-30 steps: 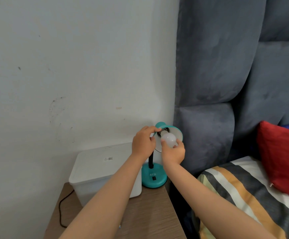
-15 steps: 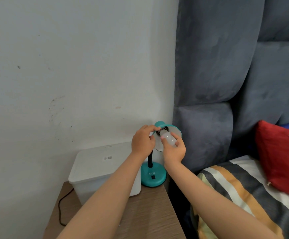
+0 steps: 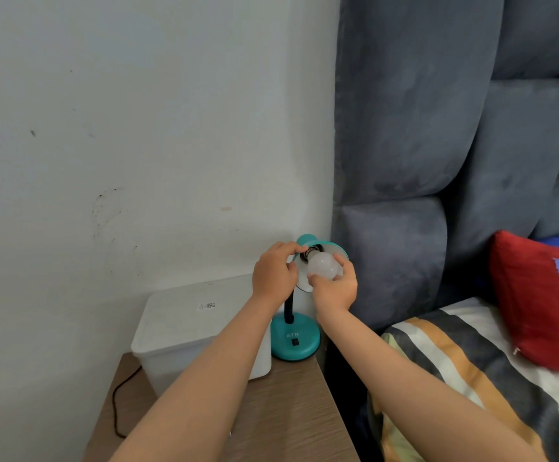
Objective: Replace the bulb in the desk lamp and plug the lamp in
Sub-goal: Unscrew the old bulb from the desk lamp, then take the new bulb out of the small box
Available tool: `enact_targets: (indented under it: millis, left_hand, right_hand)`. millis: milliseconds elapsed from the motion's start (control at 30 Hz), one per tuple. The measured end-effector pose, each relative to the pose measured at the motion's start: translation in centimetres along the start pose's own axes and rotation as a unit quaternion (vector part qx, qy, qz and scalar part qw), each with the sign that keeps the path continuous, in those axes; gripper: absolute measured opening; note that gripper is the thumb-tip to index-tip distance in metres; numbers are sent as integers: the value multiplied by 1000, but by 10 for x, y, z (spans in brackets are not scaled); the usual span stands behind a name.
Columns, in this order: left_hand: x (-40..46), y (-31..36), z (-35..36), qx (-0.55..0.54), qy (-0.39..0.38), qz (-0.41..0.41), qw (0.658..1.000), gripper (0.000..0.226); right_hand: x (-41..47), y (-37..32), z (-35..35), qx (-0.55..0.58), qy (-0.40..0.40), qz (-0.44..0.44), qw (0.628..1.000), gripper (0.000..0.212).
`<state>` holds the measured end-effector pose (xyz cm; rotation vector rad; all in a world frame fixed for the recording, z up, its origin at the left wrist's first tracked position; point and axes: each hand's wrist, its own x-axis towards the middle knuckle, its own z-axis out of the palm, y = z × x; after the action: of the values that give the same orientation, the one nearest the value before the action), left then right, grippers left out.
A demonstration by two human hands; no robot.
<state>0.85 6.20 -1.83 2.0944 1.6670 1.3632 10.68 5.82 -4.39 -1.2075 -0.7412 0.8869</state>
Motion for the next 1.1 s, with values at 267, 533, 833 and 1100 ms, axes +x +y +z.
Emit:
enact_targets:
  millis: [267,533,833,1100]
  left_hand:
    - [0,2,-3,-2,-18,1,1000,42]
    - [-25,11,-25,3,-78,-11,997,56]
    - [-155,-49,-69,42,-37,-117,992,47]
    - [-219,-98,-79,98,-11,-273,957,60]
  right_hand:
    - [-1,1,-3,35,19,-14,999,28]
    - [-17,-4,-28,-39,-27,-56,997,52]
    - [-110,48,-62,-205,-169,-29,964,42]
    - [-157,113,-36,-326,-204,81,920,42]
